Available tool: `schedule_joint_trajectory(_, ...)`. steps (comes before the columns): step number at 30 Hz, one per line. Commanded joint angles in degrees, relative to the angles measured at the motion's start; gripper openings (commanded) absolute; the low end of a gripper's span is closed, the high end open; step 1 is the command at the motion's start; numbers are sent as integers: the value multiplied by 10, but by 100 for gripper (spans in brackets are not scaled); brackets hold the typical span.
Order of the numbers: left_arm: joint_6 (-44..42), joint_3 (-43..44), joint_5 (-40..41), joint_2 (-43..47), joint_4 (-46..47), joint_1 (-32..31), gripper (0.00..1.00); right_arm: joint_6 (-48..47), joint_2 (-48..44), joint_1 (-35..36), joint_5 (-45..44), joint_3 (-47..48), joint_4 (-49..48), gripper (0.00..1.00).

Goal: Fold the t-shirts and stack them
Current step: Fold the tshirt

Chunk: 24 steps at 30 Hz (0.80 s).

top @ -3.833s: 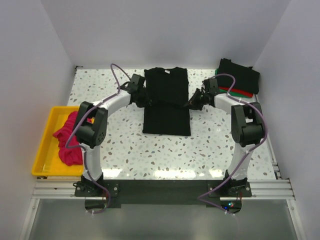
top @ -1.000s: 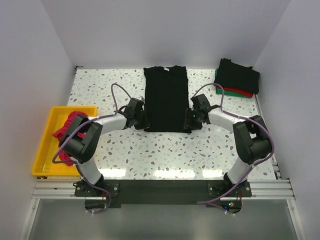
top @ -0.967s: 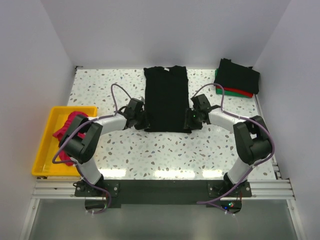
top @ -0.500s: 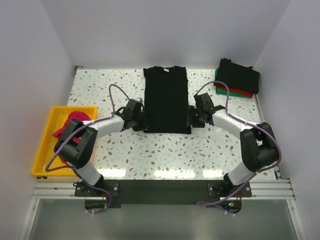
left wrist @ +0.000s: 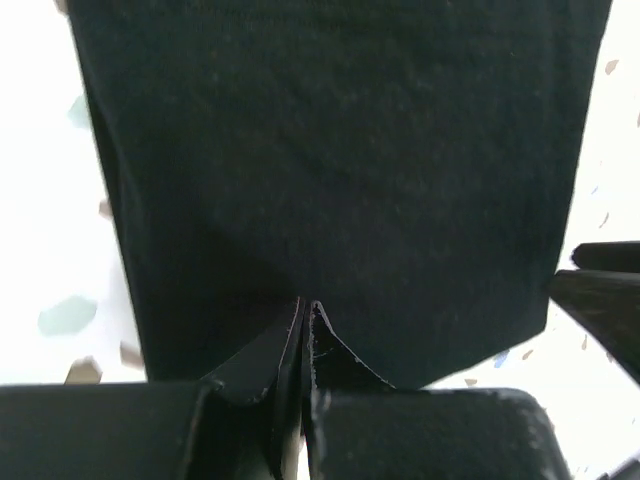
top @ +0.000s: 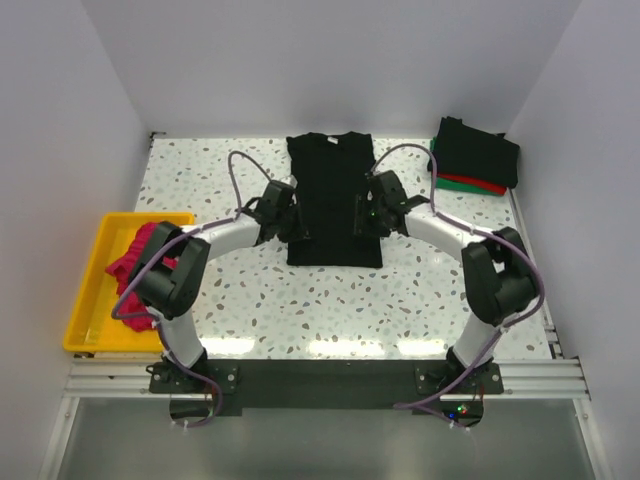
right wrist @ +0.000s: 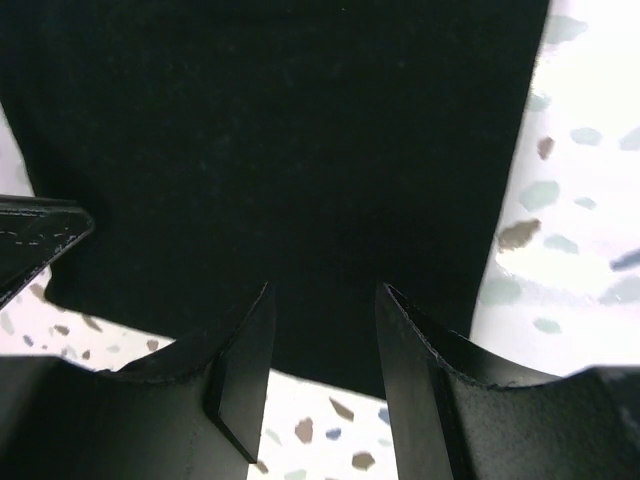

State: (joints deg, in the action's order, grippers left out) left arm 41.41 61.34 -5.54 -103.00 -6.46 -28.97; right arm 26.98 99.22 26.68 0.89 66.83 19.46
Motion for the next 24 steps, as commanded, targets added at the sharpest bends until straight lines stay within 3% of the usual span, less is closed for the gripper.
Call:
schedule_joint_trajectory(1, 7, 23, 11, -34, 38, -3, 6, 6, 41, 3, -17, 19, -30, 49)
schedule_joint_trajectory(9, 31, -88, 11, -22, 78, -22, 4, 33, 49, 7, 2, -90, -66, 49)
schedule_joint_trajectory(18, 77, -234, 38, 109, 66, -98, 4, 50, -125, 24, 39, -279, -67, 49)
schedule_joint_trajectory(24, 133, -313, 54, 214, 19, -172, 4, 90, -270, 77, 75, -382, -37, 49)
